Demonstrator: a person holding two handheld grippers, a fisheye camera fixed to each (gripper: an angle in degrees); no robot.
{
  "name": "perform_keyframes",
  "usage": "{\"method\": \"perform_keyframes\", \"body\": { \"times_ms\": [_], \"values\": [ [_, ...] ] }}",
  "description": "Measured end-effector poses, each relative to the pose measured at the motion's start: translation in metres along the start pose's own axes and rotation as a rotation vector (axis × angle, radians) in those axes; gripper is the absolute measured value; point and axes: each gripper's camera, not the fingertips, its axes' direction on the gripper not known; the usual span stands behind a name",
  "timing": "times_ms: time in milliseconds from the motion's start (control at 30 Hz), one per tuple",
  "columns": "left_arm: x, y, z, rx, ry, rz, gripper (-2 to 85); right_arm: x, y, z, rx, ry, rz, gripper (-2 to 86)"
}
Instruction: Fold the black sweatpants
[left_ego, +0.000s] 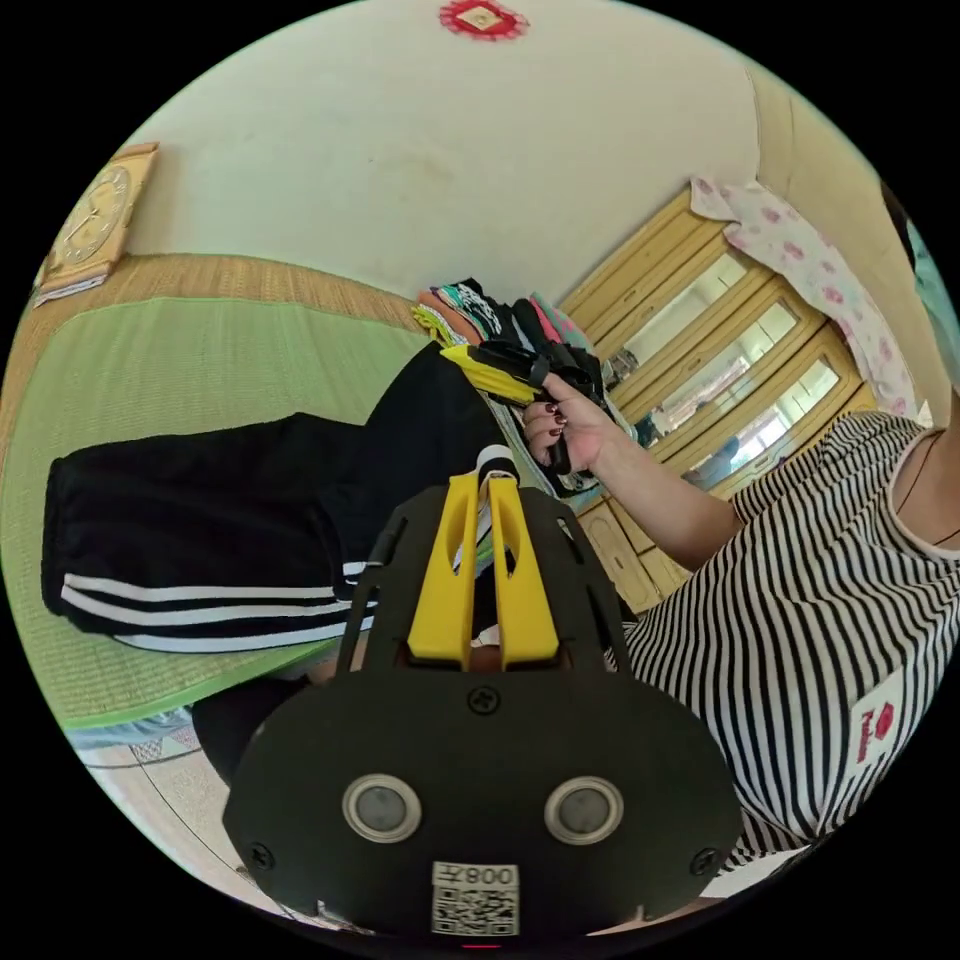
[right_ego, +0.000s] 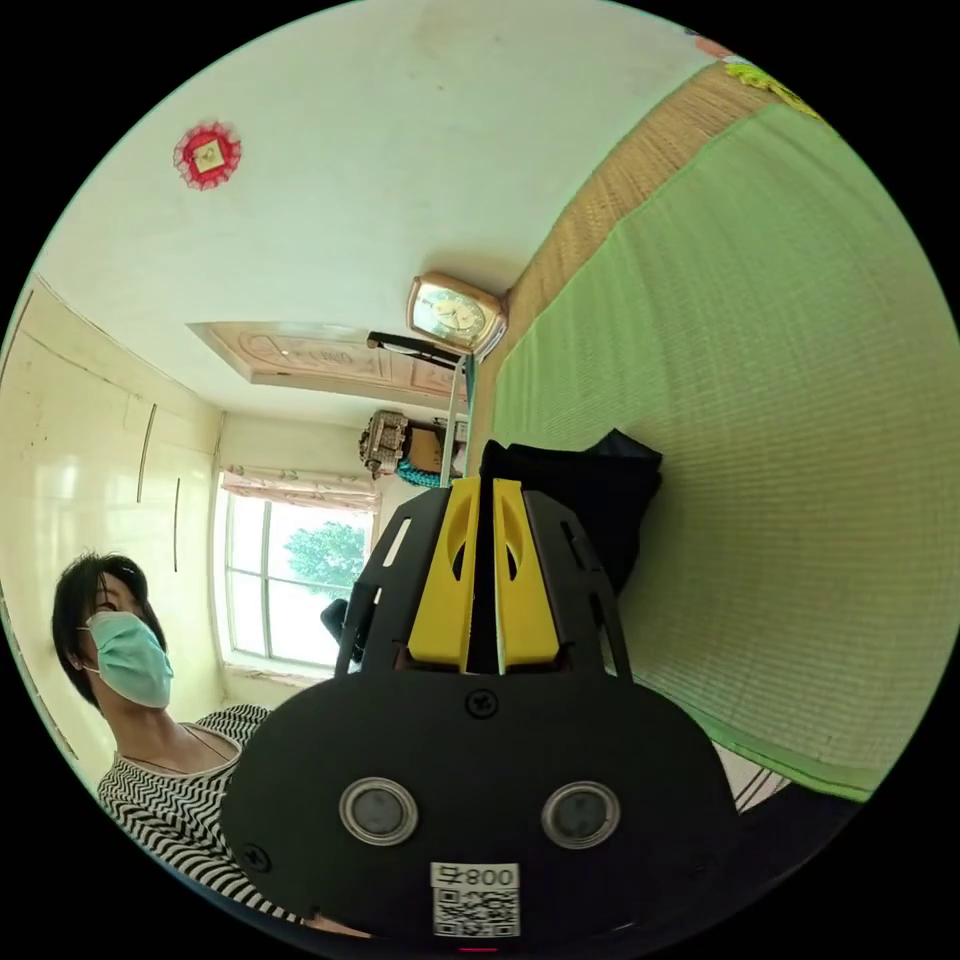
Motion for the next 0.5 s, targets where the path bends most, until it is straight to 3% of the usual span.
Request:
{"method": "perform_keyframes", "body": {
  "times_ms": [167, 500],
  "values": [
    [-0.076, 0.029, -0.109, 0.192, -0.096, -0.169, 1.9, -0.054, -0.032, 0.111, -0.129, 0.014, -0.124, 2.0],
    [-0.202, 0.079, -0.209, 0.27, -0.214, -0.428, 1.8, -0.081, -0.066, 0.33, -0.343, 0.204, -0.146, 1.8]
  ]
}}
